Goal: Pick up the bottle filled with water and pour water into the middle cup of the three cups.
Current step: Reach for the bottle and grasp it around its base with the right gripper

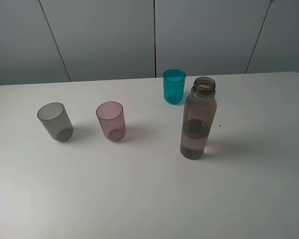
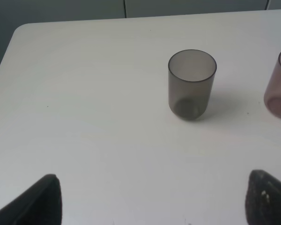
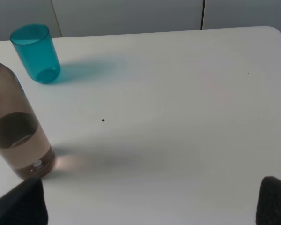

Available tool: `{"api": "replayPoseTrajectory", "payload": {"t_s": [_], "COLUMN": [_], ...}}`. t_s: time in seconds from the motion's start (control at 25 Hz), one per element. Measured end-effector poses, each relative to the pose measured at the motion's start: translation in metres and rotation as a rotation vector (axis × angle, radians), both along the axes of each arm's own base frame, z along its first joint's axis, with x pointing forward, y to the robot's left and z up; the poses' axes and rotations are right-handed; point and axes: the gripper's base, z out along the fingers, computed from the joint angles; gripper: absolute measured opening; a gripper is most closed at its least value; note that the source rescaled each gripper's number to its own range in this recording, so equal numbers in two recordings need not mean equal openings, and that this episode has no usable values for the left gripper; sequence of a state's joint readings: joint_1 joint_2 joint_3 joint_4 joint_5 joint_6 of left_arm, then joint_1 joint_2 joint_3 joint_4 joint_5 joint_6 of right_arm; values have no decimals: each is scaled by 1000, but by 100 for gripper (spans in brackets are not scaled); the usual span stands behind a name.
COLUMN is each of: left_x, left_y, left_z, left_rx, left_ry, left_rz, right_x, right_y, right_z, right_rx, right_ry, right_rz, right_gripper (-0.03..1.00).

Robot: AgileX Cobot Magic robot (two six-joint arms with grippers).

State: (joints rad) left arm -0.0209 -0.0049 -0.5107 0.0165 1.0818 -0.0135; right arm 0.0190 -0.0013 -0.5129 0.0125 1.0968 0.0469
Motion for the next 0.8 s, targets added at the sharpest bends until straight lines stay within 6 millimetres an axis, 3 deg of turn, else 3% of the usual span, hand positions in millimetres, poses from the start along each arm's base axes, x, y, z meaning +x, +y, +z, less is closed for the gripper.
{"api": "replayPoseTrajectory", "payload": {"t_s": [0.8], "left_x": [0], "left_y": [0], "left_z": [0], "left_rx": [0], "left_ry": [0], "left_rz": [0], "right_x": [0], "right_y": [0], "right_z": [0], "right_rx": [0], "right_ry": [0], "right_rz": [0], "right_gripper": [88]}}
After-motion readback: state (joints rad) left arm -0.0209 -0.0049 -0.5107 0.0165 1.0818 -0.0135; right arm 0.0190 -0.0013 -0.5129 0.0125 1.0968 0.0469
